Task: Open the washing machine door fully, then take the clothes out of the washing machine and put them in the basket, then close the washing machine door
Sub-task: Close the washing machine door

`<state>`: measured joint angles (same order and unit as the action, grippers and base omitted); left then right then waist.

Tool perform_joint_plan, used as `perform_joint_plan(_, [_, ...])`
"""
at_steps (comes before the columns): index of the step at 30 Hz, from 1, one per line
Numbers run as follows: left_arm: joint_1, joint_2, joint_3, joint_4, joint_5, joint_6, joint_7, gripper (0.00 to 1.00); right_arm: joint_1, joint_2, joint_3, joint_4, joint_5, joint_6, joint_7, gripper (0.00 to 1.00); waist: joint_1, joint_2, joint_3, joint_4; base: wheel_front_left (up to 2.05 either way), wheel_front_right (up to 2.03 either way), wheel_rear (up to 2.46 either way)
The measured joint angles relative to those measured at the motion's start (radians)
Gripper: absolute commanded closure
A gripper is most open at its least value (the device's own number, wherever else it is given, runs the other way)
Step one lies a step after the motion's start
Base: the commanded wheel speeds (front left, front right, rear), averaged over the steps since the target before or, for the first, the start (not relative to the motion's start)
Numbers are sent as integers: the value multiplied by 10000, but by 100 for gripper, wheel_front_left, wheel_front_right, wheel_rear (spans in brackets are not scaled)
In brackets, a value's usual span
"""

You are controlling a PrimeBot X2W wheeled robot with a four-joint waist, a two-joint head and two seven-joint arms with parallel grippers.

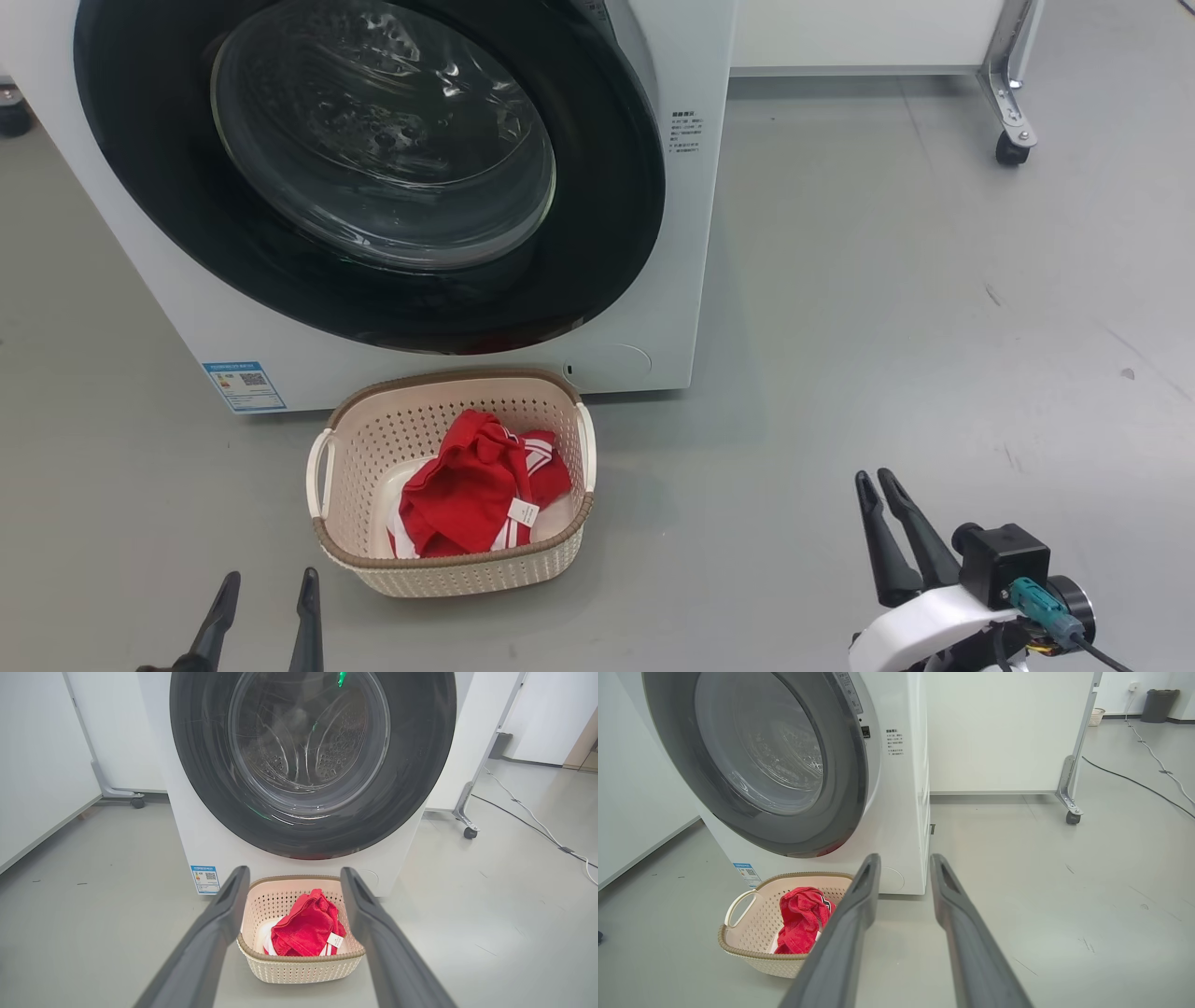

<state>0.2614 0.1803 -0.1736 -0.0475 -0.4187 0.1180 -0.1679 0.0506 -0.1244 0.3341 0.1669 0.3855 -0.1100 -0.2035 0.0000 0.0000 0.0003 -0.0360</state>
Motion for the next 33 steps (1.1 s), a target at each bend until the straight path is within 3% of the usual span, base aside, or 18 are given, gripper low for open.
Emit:
perform_joint_plan(15, [-288,-105,-167,-428,203,2,113,0,-265,-127,-4,-351,-61,-40,136,100,0,0,471,371,0,0,0])
perform_joint_plan(33, [-1575,-508,-784,-1020,336,-52,213,0,-3650,-815,146,-606,-823,577,911,100,0,0,1710,1885,0,0,0])
